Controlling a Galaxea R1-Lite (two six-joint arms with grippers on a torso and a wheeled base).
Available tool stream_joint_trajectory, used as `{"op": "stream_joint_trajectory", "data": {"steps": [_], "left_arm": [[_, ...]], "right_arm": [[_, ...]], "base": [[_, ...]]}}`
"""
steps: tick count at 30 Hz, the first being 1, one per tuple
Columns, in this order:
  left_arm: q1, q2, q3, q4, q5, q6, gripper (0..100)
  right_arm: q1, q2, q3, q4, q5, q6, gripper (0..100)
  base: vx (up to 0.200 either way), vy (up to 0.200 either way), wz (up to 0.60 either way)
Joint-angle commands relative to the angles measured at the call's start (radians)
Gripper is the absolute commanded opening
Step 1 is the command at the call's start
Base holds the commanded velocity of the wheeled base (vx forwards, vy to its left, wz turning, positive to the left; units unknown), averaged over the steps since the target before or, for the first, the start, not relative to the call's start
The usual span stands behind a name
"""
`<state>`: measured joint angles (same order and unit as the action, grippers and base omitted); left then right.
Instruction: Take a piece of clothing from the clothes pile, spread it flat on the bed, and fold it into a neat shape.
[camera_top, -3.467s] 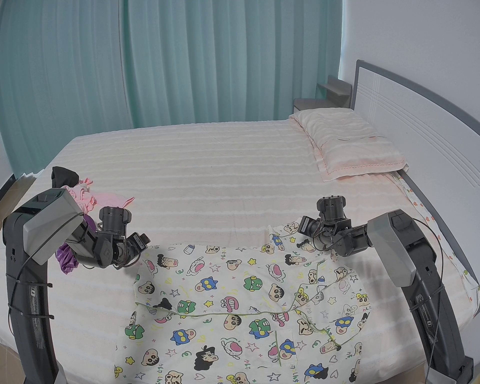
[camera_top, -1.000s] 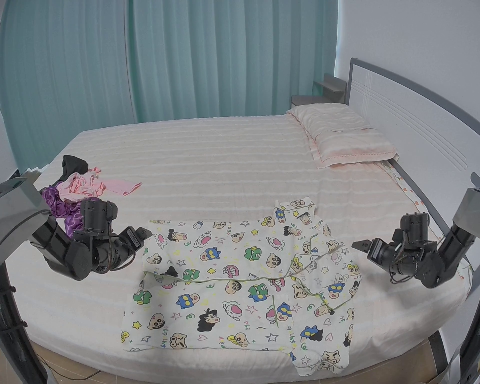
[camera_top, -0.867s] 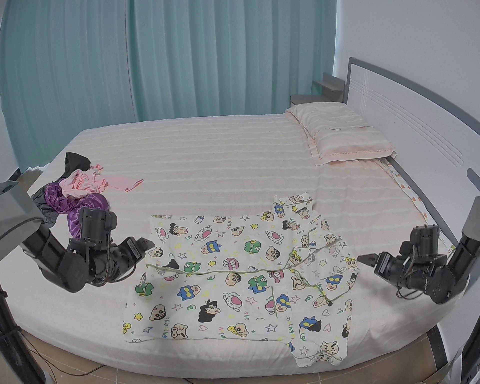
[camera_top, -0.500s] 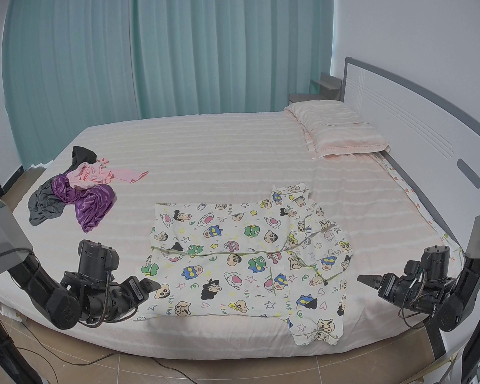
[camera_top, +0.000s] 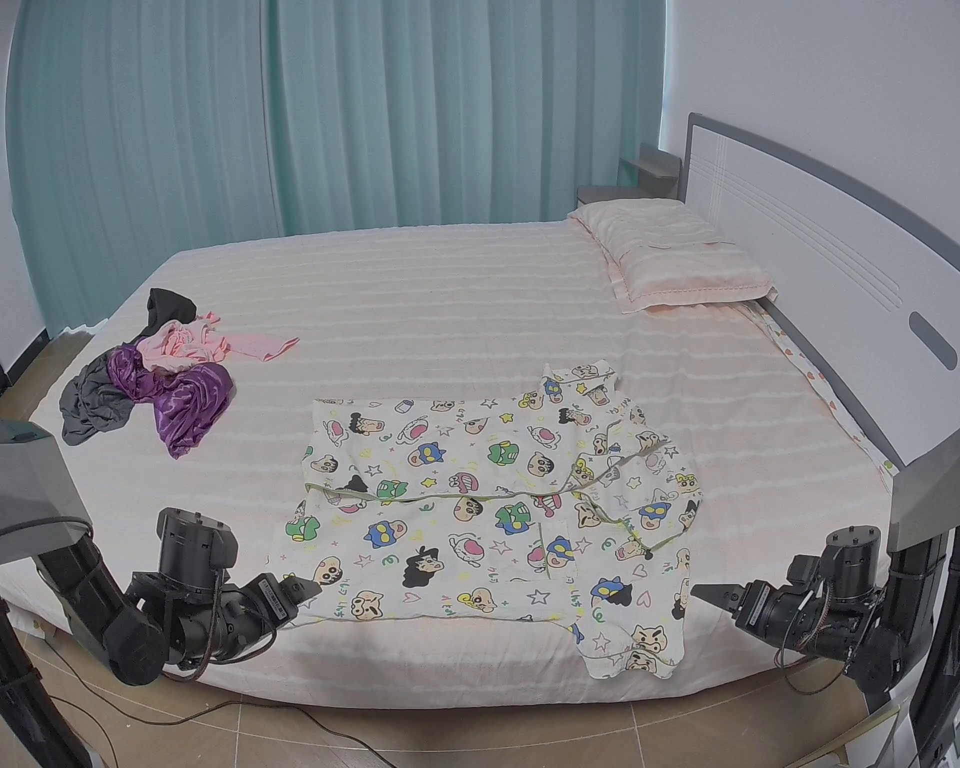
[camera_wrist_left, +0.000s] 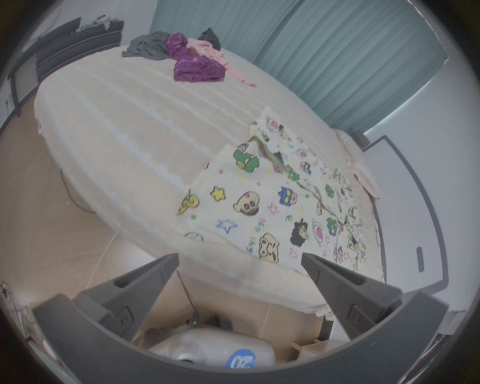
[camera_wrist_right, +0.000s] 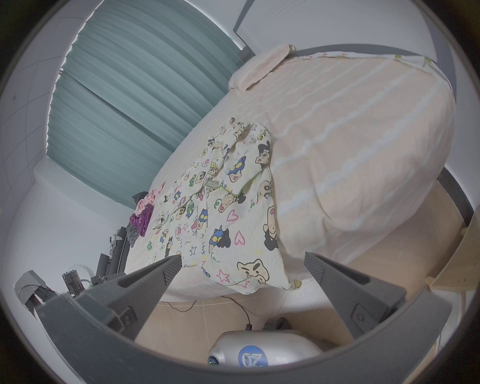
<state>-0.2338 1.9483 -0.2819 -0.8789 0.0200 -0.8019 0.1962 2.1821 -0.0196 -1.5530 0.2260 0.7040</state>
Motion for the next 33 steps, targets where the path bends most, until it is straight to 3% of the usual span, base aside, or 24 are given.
{"op": "stream_joint_trajectory", "data": {"steps": [1,4,7,10,18,23,33], "left_arm": [[0.114,0.078,0.059,-0.083,-0.075,0.107,100],[0.156,0.103,0.055,-0.087,-0.129,0.105,100],[0.156,0.136,0.061,-0.092,-0.126,0.107,100],[0.149,0.176,0.061,-0.110,-0.130,0.107,100],[0.134,0.231,0.069,-0.184,-0.123,0.102,100],[0.122,0.228,0.055,-0.209,-0.117,0.009,100],[0.105,0.233,0.041,-0.212,-0.095,-0.049,100]], "right_arm": [[0.005,0.042,0.020,-0.007,0.000,0.031,100],[0.006,0.056,0.020,-0.007,-0.005,0.028,100],[0.017,0.062,0.020,-0.007,-0.013,0.028,100],[0.040,0.068,0.020,-0.007,-0.074,0.029,100],[0.048,0.080,0.020,-0.007,-0.076,0.032,100],[0.066,0.074,0.020,-0.009,-0.077,0.045,100],[0.065,0.062,0.020,-0.009,-0.083,0.054,100]], "base": [[0.000,0.000,0.00],[0.000,0.000,0.00],[0.000,0.000,0.00],[0.000,0.000,0.00],[0.000,0.000,0.00],[0.000,0.000,0.00],[0.000,0.000,0.00]]}}
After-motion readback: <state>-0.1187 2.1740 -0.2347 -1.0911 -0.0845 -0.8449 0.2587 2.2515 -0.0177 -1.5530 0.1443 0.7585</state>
